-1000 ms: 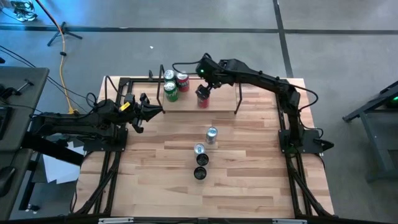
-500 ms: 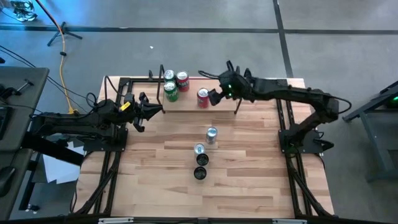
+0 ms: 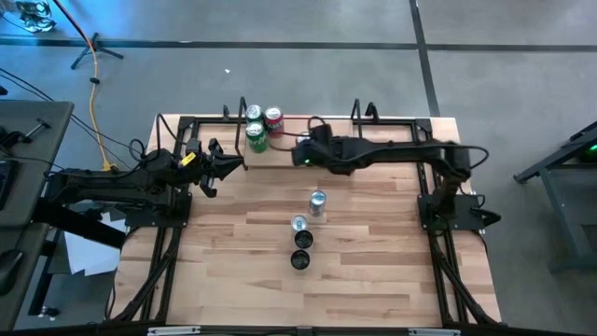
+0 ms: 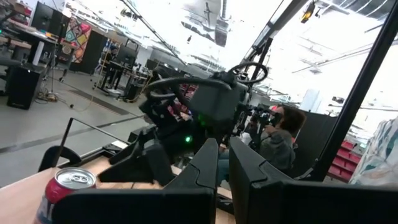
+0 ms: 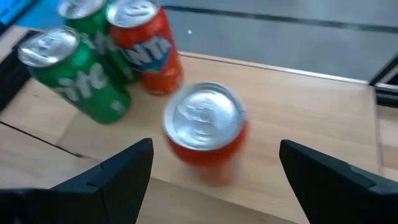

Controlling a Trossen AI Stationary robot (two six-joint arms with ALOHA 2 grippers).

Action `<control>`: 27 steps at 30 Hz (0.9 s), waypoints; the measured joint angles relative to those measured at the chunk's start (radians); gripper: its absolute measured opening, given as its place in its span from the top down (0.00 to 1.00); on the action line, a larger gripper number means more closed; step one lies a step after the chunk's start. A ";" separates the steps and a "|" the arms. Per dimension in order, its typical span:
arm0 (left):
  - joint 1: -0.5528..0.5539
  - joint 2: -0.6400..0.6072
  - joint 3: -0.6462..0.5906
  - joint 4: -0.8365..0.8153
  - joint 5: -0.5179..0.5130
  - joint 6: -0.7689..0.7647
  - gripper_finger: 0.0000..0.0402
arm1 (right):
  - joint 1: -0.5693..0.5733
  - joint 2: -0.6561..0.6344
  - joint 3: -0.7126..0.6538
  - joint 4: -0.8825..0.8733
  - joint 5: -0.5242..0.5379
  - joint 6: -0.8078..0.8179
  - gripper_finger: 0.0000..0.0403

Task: Place canned beverage on shelf
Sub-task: Put the red soda can on the shelf aligned with the red soda can

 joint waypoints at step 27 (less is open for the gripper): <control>0.000 0.000 0.000 -0.023 0.012 -0.056 1.00 | -0.003 0.199 0.094 0.067 0.106 0.039 0.17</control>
